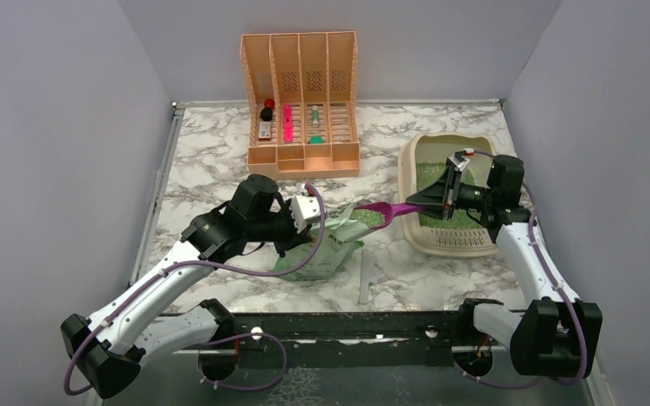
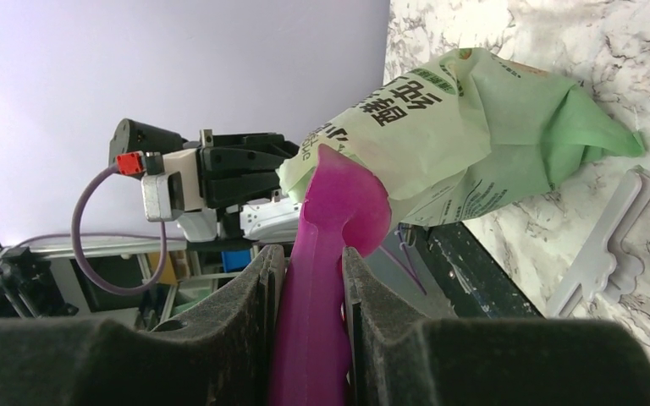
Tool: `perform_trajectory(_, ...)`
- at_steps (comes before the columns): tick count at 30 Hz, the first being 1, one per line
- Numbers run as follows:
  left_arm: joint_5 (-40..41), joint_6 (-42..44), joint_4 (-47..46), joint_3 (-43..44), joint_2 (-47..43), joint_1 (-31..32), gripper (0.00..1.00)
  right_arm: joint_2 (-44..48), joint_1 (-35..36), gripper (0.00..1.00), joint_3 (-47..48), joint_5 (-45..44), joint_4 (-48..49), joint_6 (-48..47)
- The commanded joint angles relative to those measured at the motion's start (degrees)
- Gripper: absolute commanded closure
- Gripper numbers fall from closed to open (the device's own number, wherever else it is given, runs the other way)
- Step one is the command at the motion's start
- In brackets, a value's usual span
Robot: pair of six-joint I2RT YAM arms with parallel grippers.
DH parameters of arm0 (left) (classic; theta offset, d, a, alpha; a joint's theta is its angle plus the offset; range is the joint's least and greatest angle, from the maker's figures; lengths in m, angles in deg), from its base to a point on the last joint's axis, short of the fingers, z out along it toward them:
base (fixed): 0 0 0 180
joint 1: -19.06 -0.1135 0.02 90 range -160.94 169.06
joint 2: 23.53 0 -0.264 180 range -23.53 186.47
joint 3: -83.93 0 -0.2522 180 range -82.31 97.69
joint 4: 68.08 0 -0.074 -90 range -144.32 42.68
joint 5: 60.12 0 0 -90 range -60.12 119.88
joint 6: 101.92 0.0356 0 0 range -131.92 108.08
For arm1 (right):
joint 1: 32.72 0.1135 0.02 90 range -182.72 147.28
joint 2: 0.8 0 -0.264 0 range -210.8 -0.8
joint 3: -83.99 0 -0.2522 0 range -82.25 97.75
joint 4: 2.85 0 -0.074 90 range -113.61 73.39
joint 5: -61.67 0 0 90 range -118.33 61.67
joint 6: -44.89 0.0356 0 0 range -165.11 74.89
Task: Fill the litter box with clean litter
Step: 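Scoop the cat litter from the cat litter bag.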
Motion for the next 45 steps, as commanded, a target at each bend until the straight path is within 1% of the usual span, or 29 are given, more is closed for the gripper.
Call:
perform_trajectory(1,-2.8,0.6,-7.9,1.4,-0.3,0.1,1.0,-0.4,0.6,0.99,-1.1,2.6,9.6,6.7)
perform_trajectory(2,-2.7,0.6,-8.0,1.4,-0.1,0.1,1.0,-0.4,0.8,0.99,-1.6,3.0,12.2,8.8)
perform_trajectory(3,-2.8,0.6,-8.1,1.5,0.1,0.1,1.0,-0.4,0.7,0.99,-1.5,3.2,12.4,9.4)
perform_trajectory(8,-2.3,1.2,-8.0,2.1,-0.1,0.1,1.0,-2.9,0.0,0.99,-0.2,4.1,4.1,2.6)
perform_trajectory(10,-2.0,1.4,-7.9,1.8,-0.7,0.1,1.0,-3.3,-0.4,0.99,-0.7,3.3,2.1,1.5)
perform_trajectory(13,-2.0,1.3,-7.9,1.1,-1.4,0.1,1.0,-3.2,-0.8,0.99,-1.2,3.0,2.7,1.6)
perform_trajectory(18,-2.5,1.2,-7.9,1.2,-0.8,0.1,1.0,-3.7,-1.8,0.99,-0.1,5.2,3.6,1.9)
perform_trajectory(25,-2.3,1.5,-7.9,1.7,-0.6,0.1,1.0,-3.7,-6.6,0.99,-0.1,7.6,2.6,1.9)
perform_trajectory(35,-2.5,1.6,-7.9,2.3,0.1,0.1,1.0,-3.5,-7.5,0.99,-0.6,9.1,0.5,0.4)
perform_trajectory(41,-2.7,1.6,-7.9,2.1,0.3,0.1,1.0,-2.7,-10.3,0.99,-1.0,11.2,-0.1,0.4)
perform_trajectory(45,-2.4,1.3,-7.9,2.2,0.2,0.1,1.0,-2.1,-12.0,0.99,-2.0,11.6,-2.8,-1.4)
